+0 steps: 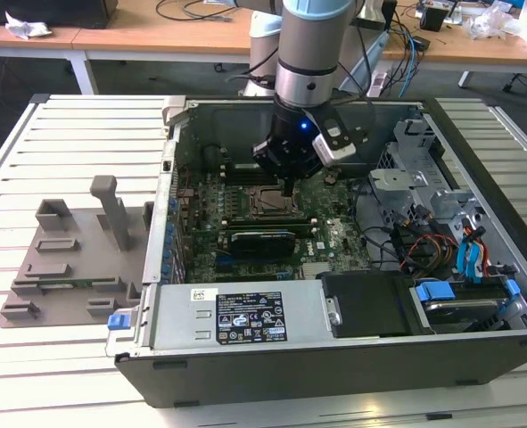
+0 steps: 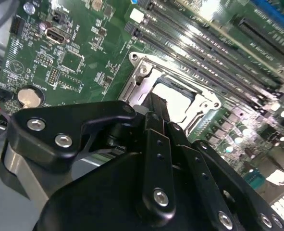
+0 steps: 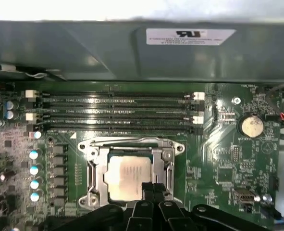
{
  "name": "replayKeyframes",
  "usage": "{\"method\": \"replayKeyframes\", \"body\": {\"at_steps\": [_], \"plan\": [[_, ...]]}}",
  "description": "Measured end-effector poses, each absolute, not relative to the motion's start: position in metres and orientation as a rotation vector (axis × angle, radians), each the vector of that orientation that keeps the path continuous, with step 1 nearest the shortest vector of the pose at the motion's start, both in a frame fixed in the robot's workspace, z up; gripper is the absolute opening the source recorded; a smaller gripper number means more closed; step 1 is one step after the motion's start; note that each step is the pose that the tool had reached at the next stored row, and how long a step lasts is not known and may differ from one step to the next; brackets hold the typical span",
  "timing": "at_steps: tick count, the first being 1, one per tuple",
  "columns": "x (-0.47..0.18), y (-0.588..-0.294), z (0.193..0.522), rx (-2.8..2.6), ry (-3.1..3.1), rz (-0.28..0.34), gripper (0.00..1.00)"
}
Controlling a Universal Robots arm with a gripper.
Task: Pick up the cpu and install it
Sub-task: 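Install the first cpu locking lever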
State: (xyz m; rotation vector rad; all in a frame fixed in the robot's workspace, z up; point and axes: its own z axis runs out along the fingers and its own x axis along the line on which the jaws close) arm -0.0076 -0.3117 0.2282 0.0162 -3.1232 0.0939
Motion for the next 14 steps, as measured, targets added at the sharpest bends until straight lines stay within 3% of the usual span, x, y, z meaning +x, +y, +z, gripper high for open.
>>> {"method": "replayKeyframes", "body": {"at_steps": [8,14], "plan": [[-0.008,-0.313,0.256,0.016,-3.124,0.114,0.11],[-0.008,-0.313,0.256,0.016,-3.124,0.113,0.11]]}}
